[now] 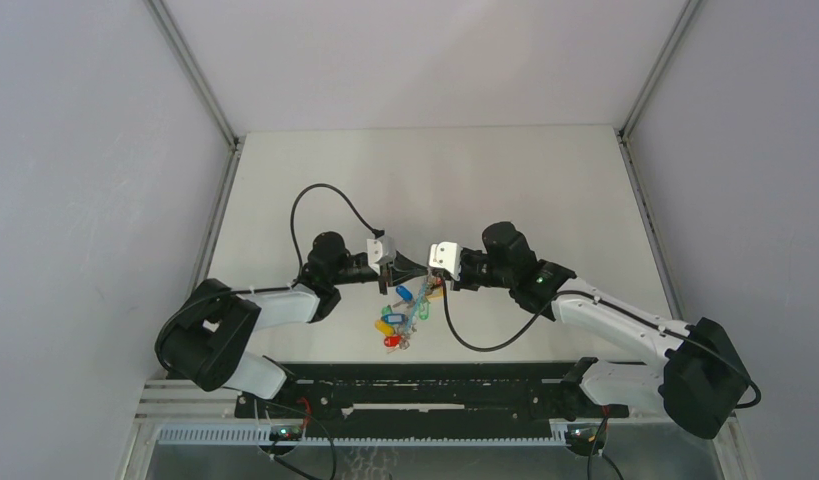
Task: Put the keys on the keyring
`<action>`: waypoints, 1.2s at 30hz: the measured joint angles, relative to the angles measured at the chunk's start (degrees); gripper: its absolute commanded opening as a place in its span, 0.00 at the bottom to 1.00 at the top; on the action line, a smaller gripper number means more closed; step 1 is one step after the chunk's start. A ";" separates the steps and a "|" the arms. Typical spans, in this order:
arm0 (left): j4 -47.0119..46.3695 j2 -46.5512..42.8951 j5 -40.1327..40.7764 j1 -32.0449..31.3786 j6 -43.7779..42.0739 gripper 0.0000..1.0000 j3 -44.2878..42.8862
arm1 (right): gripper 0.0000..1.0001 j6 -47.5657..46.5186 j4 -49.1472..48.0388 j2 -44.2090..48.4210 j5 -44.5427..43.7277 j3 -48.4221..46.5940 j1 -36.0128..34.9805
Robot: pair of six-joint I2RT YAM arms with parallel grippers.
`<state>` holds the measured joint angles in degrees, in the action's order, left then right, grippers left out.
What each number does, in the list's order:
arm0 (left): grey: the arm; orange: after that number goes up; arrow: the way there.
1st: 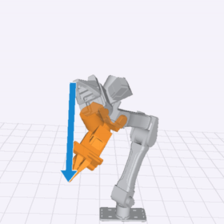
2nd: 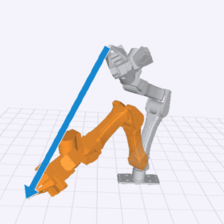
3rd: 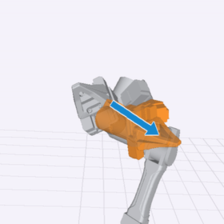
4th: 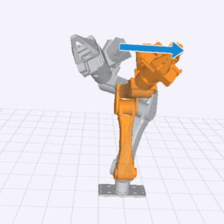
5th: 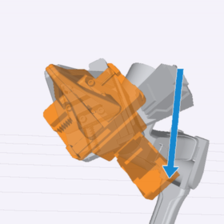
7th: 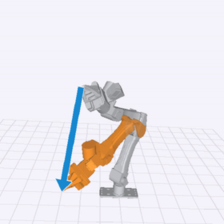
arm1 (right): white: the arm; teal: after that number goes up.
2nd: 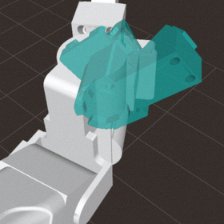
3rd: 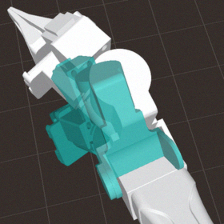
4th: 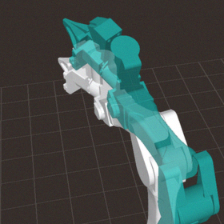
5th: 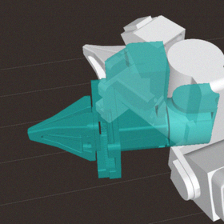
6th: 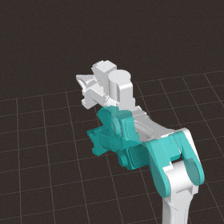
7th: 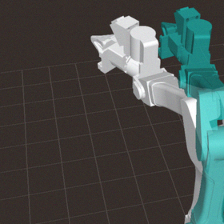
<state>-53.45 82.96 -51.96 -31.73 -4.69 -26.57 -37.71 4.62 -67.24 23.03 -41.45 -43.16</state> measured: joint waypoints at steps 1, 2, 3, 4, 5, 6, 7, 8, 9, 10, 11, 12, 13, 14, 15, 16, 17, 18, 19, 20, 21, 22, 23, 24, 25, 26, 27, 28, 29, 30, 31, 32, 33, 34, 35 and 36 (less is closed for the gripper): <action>0.00 0.00 -0.02 0.00 0.00 0.00 0.00 | 0.00 0.00 0.00 -0.02 0.00 0.00 0.00; 0.00 0.02 -0.13 0.00 0.00 0.00 0.00 | 0.00 0.00 0.00 -0.07 0.00 0.00 0.00; 0.00 0.02 -0.28 0.00 0.00 0.00 0.00 | 0.00 0.02 -0.02 -0.09 0.00 0.00 0.00; 0.00 0.02 -0.37 0.00 0.00 0.00 0.00 | 0.00 0.04 -0.02 -0.09 0.00 0.00 0.00; 0.00 0.02 -0.42 0.00 0.00 0.00 0.00 | 0.00 0.07 -0.02 -0.11 0.00 0.00 0.00; 0.00 0.02 -0.52 0.00 0.02 0.00 0.00 | 0.00 0.11 -0.04 -0.11 0.00 0.00 0.00; 0.00 0.02 -0.59 0.00 0.02 0.00 0.00 | 0.00 0.15 -0.04 -0.17 0.00 0.00 0.00; 0.00 0.02 -0.76 0.00 0.00 0.00 0.00 | 0.00 0.17 -0.07 -0.20 0.00 0.00 0.00; 0.02 0.02 -0.81 0.00 0.02 0.00 0.00 | 0.00 0.17 -0.07 -0.26 0.00 0.00 0.00; 0.02 0.02 -0.83 0.00 0.02 0.00 0.00 | 0.00 0.20 -0.07 -0.31 0.02 0.00 0.00; 0.02 0.02 -0.83 0.00 0.02 0.00 0.00 | 0.00 0.20 -0.09 -0.37 0.00 0.00 0.00; 0.02 0.02 -0.83 0.00 0.00 0.00 0.00 | 0.00 0.20 -0.04 -0.46 0.02 -0.09 -0.02; 0.02 0.04 -0.83 0.00 0.00 0.00 0.00 | 0.00 0.20 -0.07 -0.55 0.02 -0.26 -0.02; 0.02 0.04 -0.83 0.00 0.02 0.00 0.00 | 0.00 0.20 -0.11 -0.59 0.04 -0.35 -0.04; 0.02 0.04 -0.83 0.00 0.02 0.00 0.00 | 0.00 0.22 -0.11 -0.59 0.09 -0.39 -0.07; 0.02 0.04 -0.83 0.00 0.02 0.00 0.00 | 0.00 0.22 -0.11 -0.59 0.15 -0.42 -0.09; 0.02 0.04 -0.81 0.00 0.02 0.00 0.00 | 0.00 0.22 -0.11 -0.59 0.22 -0.42 -0.11; 0.02 0.04 -0.81 0.00 0.02 0.00 0.00 | 0.00 0.22 -0.11 -0.59 0.22 -0.42 -0.11; 0.02 0.04 -0.81 0.00 0.02 0.00 0.00 | 0.00 0.22 -0.09 -0.59 0.24 -0.42 -0.11; 0.02 0.04 -0.81 0.00 0.02 0.00 0.00 | 0.00 0.22 -0.09 -0.59 0.24 -0.42 -0.11; 0.02 0.04 -0.81 0.00 0.02 0.00 0.00 | 0.00 0.22 -0.09 -0.59 0.24 -0.44 -0.11; 0.02 0.04 -0.81 0.00 0.02 0.00 0.00 | 0.00 0.22 -0.07 -0.59 0.24 -0.44 -0.11; 0.02 0.04 -0.81 0.00 0.02 0.00 0.00 | 0.00 0.22 -0.04 -0.59 0.22 -0.50 -0.11; 0.02 0.04 -0.79 0.00 0.02 0.00 0.00 | 0.00 0.22 -0.04 -0.59 0.20 -0.57 -0.11; 0.02 0.04 -0.81 0.00 0.02 0.00 0.00 | 0.00 0.24 -0.02 -0.59 0.15 -0.61 -0.11; 0.02 0.04 -0.79 0.00 0.02 0.00 0.00 | 0.00 0.24 0.00 -0.59 0.04 -0.61 -0.11; 0.02 0.04 -0.79 0.00 0.02 0.00 0.00 | 0.00 0.26 0.04 -0.59 -0.07 -0.61 -0.11; 0.02 0.04 -0.79 0.00 0.02 0.00 0.00 | 0.00 0.33 0.17 -0.59 -0.13 -0.61 -0.11; 0.02 0.04 -0.79 0.00 0.02 0.00 0.00 | 0.00 0.37 0.39 -0.59 -0.20 -0.61 -0.11; 0.02 0.04 -0.79 0.00 0.02 0.00 0.00 | 0.00 0.42 0.72 -0.52 -0.26 -0.61 -0.11; 0.02 0.04 -0.79 0.00 0.00 0.00 0.00 | 0.00 0.44 1.16 -0.46 -0.26 -0.61 -0.11; 0.02 0.04 -0.79 0.00 0.00 0.00 0.00 | 0.00 0.44 1.57 -0.33 -0.24 -0.61 -0.09; 0.02 0.04 -0.79 0.00 0.00 0.00 0.00 | 0.00 0.46 1.86 -0.20 -0.24 -0.61 -0.09; 0.02 0.04 -0.79 0.00 0.00 0.00 0.00 | 0.00 0.48 2.08 -0.09 -0.24 -0.61 -0.09; 0.02 0.04 -0.79 0.00 0.00 0.00 0.00 | 0.00 0.48 2.25 -0.02 -0.24 -0.61 -0.09; 0.02 0.04 -0.79 0.00 0.00 0.00 0.00 | 0.00 0.50 2.34 0.04 -0.24 -0.61 -0.09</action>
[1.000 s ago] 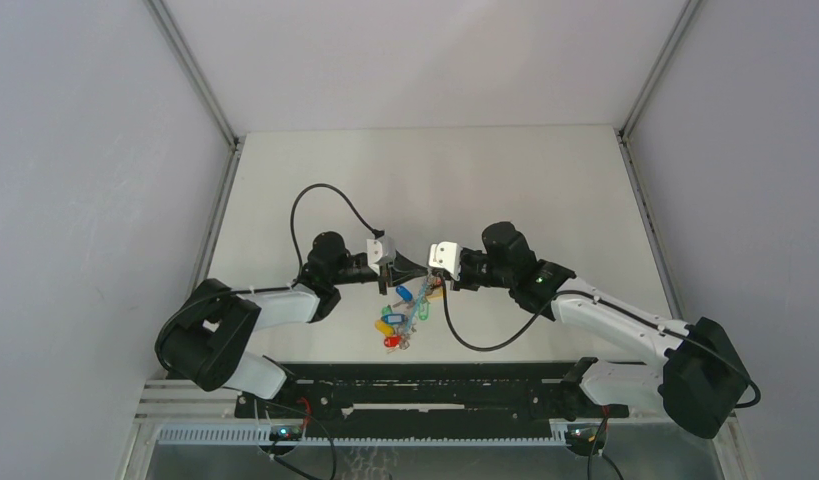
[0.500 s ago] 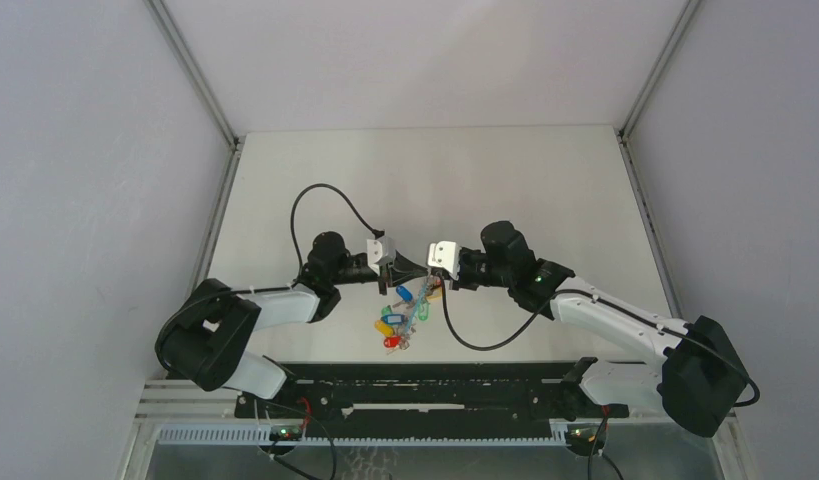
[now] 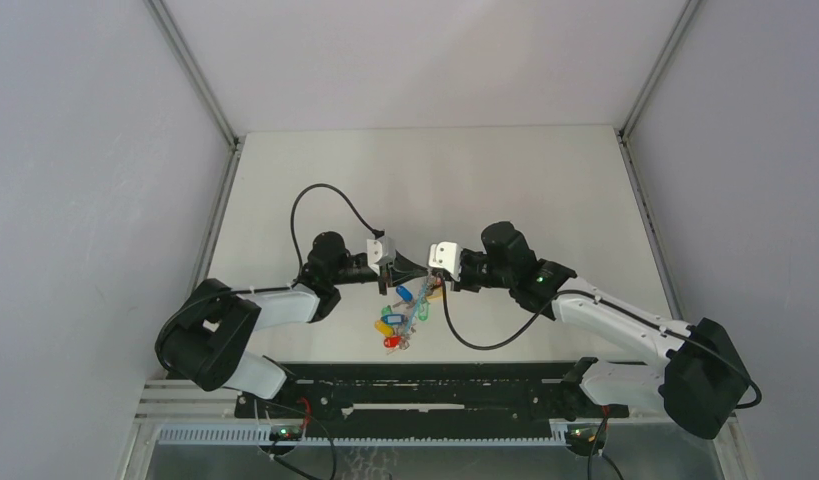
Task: Put the keys on the keyring
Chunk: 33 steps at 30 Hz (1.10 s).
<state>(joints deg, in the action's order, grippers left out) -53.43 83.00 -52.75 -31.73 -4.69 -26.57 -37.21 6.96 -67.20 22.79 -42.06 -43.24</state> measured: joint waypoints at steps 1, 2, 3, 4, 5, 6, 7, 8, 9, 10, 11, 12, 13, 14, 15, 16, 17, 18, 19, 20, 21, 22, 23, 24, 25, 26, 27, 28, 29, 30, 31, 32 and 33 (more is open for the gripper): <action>0.00 0.00 0.00 0.00 0.00 0.00 0.00 | 0.00 0.02 0.13 0.02 0.02 0.00 0.00; 0.00 0.00 0.00 0.00 0.00 0.00 0.00 | 0.00 0.07 0.17 0.02 0.02 0.00 0.00; 0.00 0.00 0.00 0.00 0.00 0.00 0.00 | 0.00 0.09 0.17 0.02 0.02 0.00 0.00; 0.00 0.00 0.00 0.00 0.00 0.00 0.00 | 0.00 0.09 0.13 0.02 0.02 0.00 0.00; 0.00 0.00 -0.02 0.00 0.00 0.00 0.00 | 0.00 0.11 0.11 0.02 0.02 0.00 0.00; 0.00 0.00 0.00 0.00 0.00 0.00 0.00 | 0.00 0.11 0.11 0.02 0.04 0.00 0.00; 0.00 0.00 -0.02 0.00 0.00 0.00 0.00 | 0.00 0.13 0.11 0.02 0.04 0.00 0.00; 0.00 0.00 0.00 0.00 0.00 0.00 0.00 | 0.00 0.15 0.07 0.02 0.04 0.00 0.00; 0.00 0.00 -0.02 0.00 0.00 0.00 0.00 | 0.00 0.17 0.04 0.02 0.04 0.00 0.00; 0.00 0.00 -0.02 0.00 0.00 0.00 0.00 | 0.00 0.28 -0.02 0.02 0.07 0.00 0.00; 0.00 0.00 -0.02 0.00 0.00 0.00 0.00 | 0.00 0.35 -0.17 0.02 0.04 0.00 0.00; 0.00 0.00 -0.02 0.00 0.00 0.00 0.00 | 0.00 0.42 -0.33 0.02 0.07 0.00 0.00; 0.00 0.00 -0.02 0.00 0.00 0.00 0.00 | 0.00 0.52 -0.46 0.02 0.04 0.00 0.00; 0.00 0.00 -0.02 0.00 0.00 0.00 0.00 | 0.00 0.57 -0.57 0.02 0.04 0.00 0.00; 0.00 0.00 -0.02 0.00 0.00 0.00 0.00 | 0.00 0.59 -0.68 0.02 0.04 0.00 0.00; 0.00 0.00 -0.02 0.00 0.00 0.00 0.00 | 0.00 0.68 -0.79 0.02 0.07 0.00 0.02; 0.00 0.00 -0.02 0.00 0.00 0.00 0.00 | 0.00 0.74 -0.85 0.02 0.09 0.00 0.02; 0.00 0.00 -0.02 0.00 0.00 0.00 0.00 | 0.00 0.79 -0.90 0.02 0.15 0.00 0.02; 0.00 0.00 -0.02 0.00 0.00 0.00 0.00 | 0.00 0.79 -0.87 0.02 0.20 0.00 0.02; 0.00 0.00 -0.02 0.00 0.00 0.00 0.00 | 0.00 0.81 -0.90 0.02 0.24 0.00 0.02; 0.00 0.00 -0.02 0.00 0.00 0.00 0.00 | 0.00 0.85 -0.94 0.02 0.24 0.00 0.02; 0.00 0.00 -0.02 0.00 0.00 0.00 0.00 | 0.00 0.94 -0.94 0.02 0.24 0.00 0.02; 0.00 0.00 -0.02 0.00 0.00 0.00 0.00 | 0.00 0.98 -0.96 0.02 0.24 0.00 0.02; 0.00 0.00 -0.02 0.00 0.00 0.00 0.00 | 0.00 0.98 -0.96 0.02 0.26 0.00 0.02; 0.00 0.00 -0.02 0.00 0.00 0.00 0.00 | 0.00 1.01 -0.96 0.02 0.28 0.00 0.02; 0.00 0.00 -0.02 0.00 0.00 0.00 0.00 | 0.00 1.01 -0.98 0.02 0.31 0.00 0.02; 0.00 0.00 -0.02 0.00 0.00 0.00 0.00 | 0.00 1.01 -0.98 0.02 0.31 0.00 0.02; 0.00 0.00 -0.02 0.00 0.00 0.00 0.00 | 0.00 1.01 -1.01 0.02 0.31 0.00 0.02; 0.00 0.00 -0.02 0.00 0.00 0.00 0.00 | 0.00 1.03 -1.01 0.02 0.31 0.00 0.02; 0.00 0.00 -0.02 0.00 0.00 0.00 0.00 | 0.00 1.03 -1.03 0.02 0.33 0.00 0.02; 0.00 0.00 -0.02 0.00 0.00 0.00 0.00 | 0.00 1.03 -1.07 0.02 0.33 0.00 0.02; 0.00 0.00 -0.02 0.00 0.00 0.00 0.00 | 0.00 1.03 -1.11 0.02 0.33 0.00 0.02; 0.00 0.00 -0.02 0.00 0.00 0.00 0.00 | 0.00 1.03 -1.16 0.02 0.37 0.00 0.02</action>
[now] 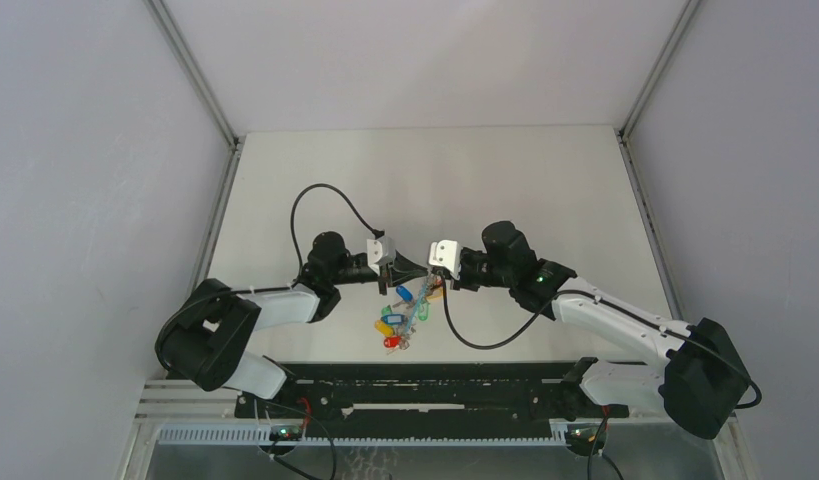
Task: Put the keys on the keyring
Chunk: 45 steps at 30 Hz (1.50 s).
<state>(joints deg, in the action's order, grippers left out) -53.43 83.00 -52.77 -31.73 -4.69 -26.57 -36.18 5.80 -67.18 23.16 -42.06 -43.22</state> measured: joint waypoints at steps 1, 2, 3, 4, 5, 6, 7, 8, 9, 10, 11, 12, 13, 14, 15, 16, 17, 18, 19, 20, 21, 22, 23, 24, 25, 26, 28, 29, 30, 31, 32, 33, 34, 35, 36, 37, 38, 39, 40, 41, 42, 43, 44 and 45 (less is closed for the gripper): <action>0.00 0.00 0.00 0.00 0.00 0.00 0.00 | 0.00 0.00 -0.02 0.00 0.09 0.00 0.00; 0.00 0.00 -0.02 0.00 0.00 0.00 0.00 | 0.00 0.00 -0.02 0.00 0.09 -0.02 0.00; 0.00 0.00 0.00 0.00 0.00 0.00 0.00 | 0.00 0.00 -0.02 0.00 0.09 0.00 0.00; 0.00 0.00 0.00 0.00 0.00 0.00 0.00 | 0.00 0.02 -0.02 0.00 0.09 -0.02 0.00; 0.00 0.02 0.00 0.00 0.00 0.00 0.00 | 0.00 0.02 -0.02 0.00 0.11 -0.02 0.00; 0.00 0.02 0.00 0.00 0.00 0.00 0.00 | 0.00 0.02 -0.02 0.00 0.11 -0.02 0.00; 0.00 0.04 -0.02 0.00 0.00 0.00 0.00 | 0.00 0.02 0.00 0.00 0.15 -0.02 0.00; 0.00 0.04 0.00 0.00 0.00 0.00 0.00 | 0.00 0.02 -0.02 0.00 0.17 -0.02 0.00; 0.00 0.07 -0.02 0.00 0.00 0.00 0.00 | 0.00 0.02 0.00 -0.02 0.24 -0.02 0.02; 0.00 0.07 -0.02 0.00 0.00 0.00 0.00 | 0.00 0.00 0.00 -0.02 0.31 -0.02 0.02; 0.00 0.07 -0.02 0.00 0.00 0.00 0.00 | 0.00 0.00 0.00 -0.02 0.33 -0.02 0.02; 0.00 0.09 -0.02 0.00 0.00 0.00 0.00 | 0.00 0.02 0.00 0.00 0.35 -0.02 0.02; 0.00 0.11 -0.02 0.00 0.00 0.00 0.00 | 0.00 0.02 0.00 -0.02 0.37 -0.02 0.02; 0.00 0.13 -0.04 0.00 0.00 0.00 0.00 | 0.00 0.02 0.00 -0.02 0.42 -0.04 0.02; 0.00 0.15 -0.04 0.00 0.00 0.00 0.00 | 0.00 0.02 0.09 -0.04 0.46 -0.13 0.02; 0.02 0.15 -0.04 0.00 0.00 0.00 0.00 | 0.00 0.04 0.28 -0.15 0.50 -0.44 0.02; 0.02 0.15 -0.04 0.00 0.00 0.00 0.00 | 0.00 0.07 0.35 -0.26 0.55 -0.70 0.04; 0.02 0.15 -0.02 0.04 0.00 0.00 0.00 | 0.00 0.13 0.35 -0.39 0.57 -0.98 0.07; 0.04 0.17 -0.02 0.04 0.00 0.00 0.00 | 0.00 0.15 0.37 -0.52 0.63 -1.22 0.07; 0.04 0.20 -0.02 0.04 0.00 0.00 0.00 | 0.00 0.17 0.39 -0.68 0.74 -1.42 0.07; 0.04 0.24 -0.02 0.07 0.00 0.00 0.00 | 0.00 0.20 0.35 -0.79 0.79 -1.55 0.09; 0.04 0.26 0.00 0.09 0.00 0.00 0.00 | 0.00 0.22 0.35 -0.87 0.94 -1.60 0.09; 0.04 0.26 -0.02 0.09 0.00 0.00 0.00 | 0.00 0.24 0.35 -0.90 0.98 -1.60 0.09; 0.02 0.28 0.00 0.11 0.02 0.00 0.00 | 0.00 0.26 0.35 -0.98 1.09 -1.60 0.11; 0.00 0.33 0.00 0.15 0.04 0.00 0.00 | 0.00 0.35 0.35 -1.11 1.20 -1.62 0.13; -0.02 0.37 0.02 0.17 0.07 0.00 0.00 | 0.00 0.37 0.35 -1.29 1.36 -1.62 0.13; -0.04 0.44 0.02 0.22 0.13 0.00 0.00 | 0.00 0.39 0.35 -1.57 1.42 -1.62 0.13; -0.09 0.48 0.04 0.22 0.17 0.00 0.00 | 0.00 0.39 0.33 -1.73 1.40 -1.64 0.13; -0.13 0.59 0.02 0.24 0.20 0.00 0.00 | 0.00 0.37 0.33 -1.86 1.40 -1.64 0.15; -0.28 0.68 0.04 0.26 0.26 0.00 0.00 | 0.00 0.37 0.37 -2.03 1.40 -1.73 0.17; -0.55 0.79 0.04 0.28 0.59 0.00 0.00 | 0.00 0.39 0.37 -2.19 1.40 -1.86 0.22; -0.98 0.96 0.04 0.33 0.79 0.00 0.00 | 0.00 0.39 0.35 -2.34 1.44 -1.95 0.33; -1.53 1.18 0.04 0.37 1.11 0.00 0.00 | 0.00 0.37 0.35 -2.38 1.51 -1.99 0.42; -1.92 1.36 0.02 0.37 1.33 0.00 0.00 | 0.00 0.37 0.37 -2.43 1.66 -2.03 0.50; -2.49 1.60 0.02 0.37 1.75 0.00 0.02 | 0.00 0.37 0.42 -2.49 1.90 -2.14 0.63; -3.15 1.88 0.02 0.39 2.19 0.00 0.02 | 0.00 0.39 0.39 -2.56 2.19 -2.21 0.81; -3.87 2.14 0.02 0.42 2.64 0.00 0.02 | 0.00 0.37 0.33 -2.64 2.62 -2.25 1.05; -4.37 2.34 0.00 0.42 2.82 0.00 0.00 | 0.00 0.37 0.26 -2.71 3.04 -2.27 1.36; -4.87 2.54 0.00 0.42 3.15 0.00 0.02 | 0.00 0.37 0.24 -2.75 3.61 -2.27 1.64; -5.16 2.62 -0.02 0.42 3.30 0.00 0.02 | 0.00 0.37 0.24 -2.80 4.22 -2.27 1.95; -5.40 2.69 -0.04 0.42 3.56 0.00 0.02 | 0.00 0.37 0.24 -2.80 5.05 -2.27 2.34; -5.66 2.73 -0.11 0.42 3.69 0.00 0.02 | 0.00 0.35 0.22 -2.80 5.73 -2.27 2.67; -5.84 2.75 -0.17 0.42 3.78 0.00 0.02 | 0.00 0.33 0.20 -2.80 6.62 -2.27 3.10; -6.01 2.78 -0.24 0.42 3.96 0.00 0.02 | 0.00 0.31 0.22 -2.80 7.21 -2.27 3.37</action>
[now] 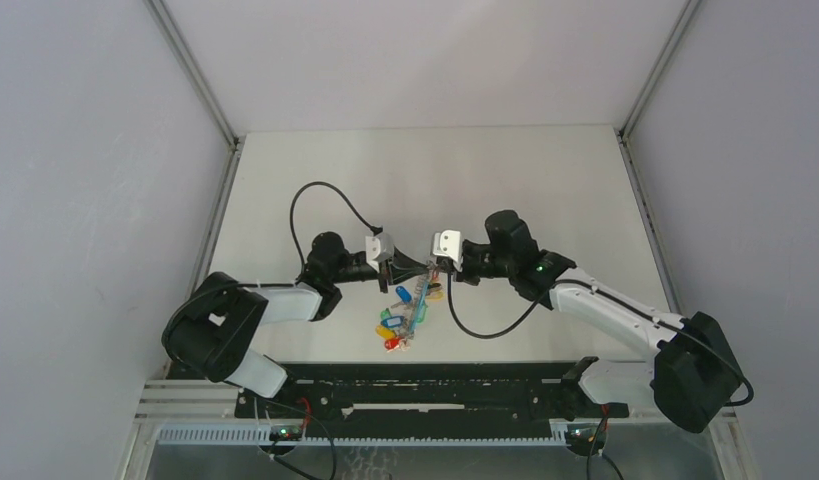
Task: Put the keys on the keyring
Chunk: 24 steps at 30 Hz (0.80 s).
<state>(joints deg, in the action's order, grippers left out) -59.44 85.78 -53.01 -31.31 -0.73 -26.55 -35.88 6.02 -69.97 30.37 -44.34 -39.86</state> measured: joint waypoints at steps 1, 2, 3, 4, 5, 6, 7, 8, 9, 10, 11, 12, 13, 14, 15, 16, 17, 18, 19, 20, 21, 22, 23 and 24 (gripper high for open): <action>-0.09 0.00 -0.11 0.00 0.15 0.00 0.00 | 0.00 -0.04 0.00 0.00 1.05 0.00 0.46; -0.24 0.00 -0.24 0.00 0.17 0.00 0.00 | 0.00 -0.11 0.00 0.00 1.97 0.00 0.87; -0.50 0.07 -0.37 0.00 0.20 0.00 0.00 | 0.00 -0.17 0.07 -0.07 2.84 -0.04 1.29; -0.66 0.09 -0.55 0.00 0.22 0.00 0.00 | 0.00 -0.28 0.26 -0.20 3.58 -0.24 1.62; -0.85 0.11 -0.76 0.00 0.24 0.00 0.00 | 0.00 -0.42 0.61 -0.52 4.50 -0.63 2.01; -0.94 0.11 -0.87 0.00 0.24 0.00 0.00 | 0.00 -0.59 1.07 -0.83 5.05 -1.07 2.25; -1.05 0.11 -1.01 0.00 0.26 0.00 0.00 | 0.00 -0.83 1.68 -1.31 5.77 -1.75 2.51; -1.14 0.11 -1.11 0.02 0.26 0.00 0.00 | 0.00 -0.96 2.19 -1.75 6.21 -2.32 2.71; -1.25 0.11 -1.20 0.09 0.28 0.00 0.00 | 0.00 -1.16 2.80 -2.27 6.64 -3.02 2.89; -1.33 0.11 -1.25 0.13 0.31 0.00 0.00 | 0.00 -1.36 3.23 -2.73 7.04 -3.58 3.02; -1.38 0.11 -1.25 0.17 0.31 0.00 0.00 | 0.00 -1.51 3.65 -3.10 7.34 -4.07 3.13; -1.40 0.11 -1.22 0.22 0.35 0.00 0.00 | 0.00 -1.66 3.85 -3.37 7.58 -4.35 3.17; -1.40 0.11 -1.25 0.22 0.39 0.00 0.00 | 0.00 -1.90 4.31 -3.65 7.93 -4.72 3.21; -1.40 0.11 -1.20 0.22 0.39 0.00 0.00 | 0.00 -2.05 4.68 -3.87 8.24 -4.98 3.26; -1.77 0.13 -1.29 0.20 0.59 0.00 0.00 | 0.00 -2.36 4.87 -4.13 9.01 -5.25 3.28; -1.99 0.13 -1.44 0.15 0.68 0.00 0.00 | 0.00 -2.56 5.11 -4.35 9.42 -5.42 3.23; -2.10 0.13 -1.44 0.17 0.70 0.00 0.00 | 0.00 -2.80 5.49 -4.48 9.88 -5.60 3.28; -2.25 0.15 -1.44 0.17 0.74 0.00 0.00 | 0.00 -3.04 5.88 -4.70 10.49 -5.77 3.39; -2.49 0.15 -1.53 0.15 0.76 0.00 0.00 | 0.00 -3.28 6.14 -4.90 10.88 -5.88 3.41; -2.67 0.15 -1.68 0.15 0.81 0.00 0.00 | 0.00 -3.61 6.47 -5.18 11.23 -6.08 3.41; -2.78 0.15 -1.73 0.15 0.85 0.00 0.04 | 0.00 -3.85 6.71 -5.40 11.50 -6.21 3.45; -3.08 0.15 -1.70 0.13 1.16 0.00 0.24 | 0.00 -4.04 7.21 -5.70 11.78 -6.56 3.50; -3.41 0.15 -1.68 0.13 1.25 0.00 0.44 | 0.00 -4.24 7.85 -6.14 12.00 -7.08 3.50; -3.76 0.15 -1.62 0.15 1.51 0.00 0.61 | 0.00 -4.35 8.28 -6.47 12.17 -7.45 3.50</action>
<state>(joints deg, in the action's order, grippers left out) -63.20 85.93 -54.63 -31.16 0.78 -25.93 -40.23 14.31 -76.44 42.54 -51.79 -36.36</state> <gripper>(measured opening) 0.006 0.003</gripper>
